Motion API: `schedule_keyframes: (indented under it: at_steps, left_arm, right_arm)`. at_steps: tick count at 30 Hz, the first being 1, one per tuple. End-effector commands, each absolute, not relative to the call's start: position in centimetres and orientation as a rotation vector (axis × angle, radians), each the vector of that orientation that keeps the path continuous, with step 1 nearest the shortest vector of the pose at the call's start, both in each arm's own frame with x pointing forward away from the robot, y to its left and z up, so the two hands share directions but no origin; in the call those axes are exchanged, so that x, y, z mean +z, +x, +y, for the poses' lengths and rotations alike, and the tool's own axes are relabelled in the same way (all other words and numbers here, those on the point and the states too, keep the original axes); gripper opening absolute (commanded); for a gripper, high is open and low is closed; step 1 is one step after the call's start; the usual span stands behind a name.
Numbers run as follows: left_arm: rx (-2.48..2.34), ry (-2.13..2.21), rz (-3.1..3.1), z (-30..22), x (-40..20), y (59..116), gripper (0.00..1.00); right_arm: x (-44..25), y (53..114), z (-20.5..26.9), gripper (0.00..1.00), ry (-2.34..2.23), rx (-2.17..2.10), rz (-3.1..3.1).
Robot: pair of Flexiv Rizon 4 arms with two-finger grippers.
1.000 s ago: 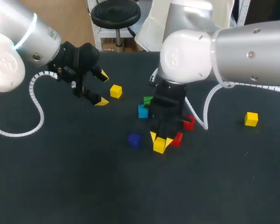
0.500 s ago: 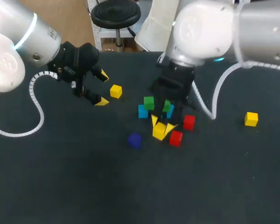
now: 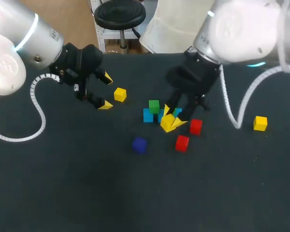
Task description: Place the blue cubes, place green cubes on the blue cubes, place the yellow cubes on the green cubes, then place the red cubes on the yellow cubes, and place purple cube on the red cubes.
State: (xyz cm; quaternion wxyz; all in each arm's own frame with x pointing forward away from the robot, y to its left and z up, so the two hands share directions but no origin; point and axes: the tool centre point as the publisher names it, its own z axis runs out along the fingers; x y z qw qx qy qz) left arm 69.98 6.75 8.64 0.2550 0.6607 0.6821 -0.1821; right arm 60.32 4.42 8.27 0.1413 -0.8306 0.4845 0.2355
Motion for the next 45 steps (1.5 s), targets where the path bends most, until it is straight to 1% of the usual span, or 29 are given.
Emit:
schedule_keyframes:
  at_steps: [1,12,16,37,45]
  left_arm:
    - [-0.496,1.796,1.848,6.8,8.6,70.0,1.0]
    - [-0.496,1.796,1.848,6.8,8.6,70.0,1.0]
    - [-0.496,1.796,1.848,6.8,8.6,70.0,1.0]
    - [-0.496,1.796,1.848,6.8,8.6,70.0,1.0]
    - [-0.496,1.796,1.848,6.8,8.6,70.0,1.0]
  right_arm:
    - [8.1,60.4,3.9,0.0,-2.308,0.627,1.424]
    - [8.7,62.9,4.0,0.0,-2.238,0.645,1.58]
    - [9.3,63.5,4.4,0.0,-2.336,0.717,1.395]
    - [9.3,63.5,4.4,0.0,-2.336,0.717,1.395]
    - [9.3,64.7,4.5,0.0,-2.217,0.491,1.651]
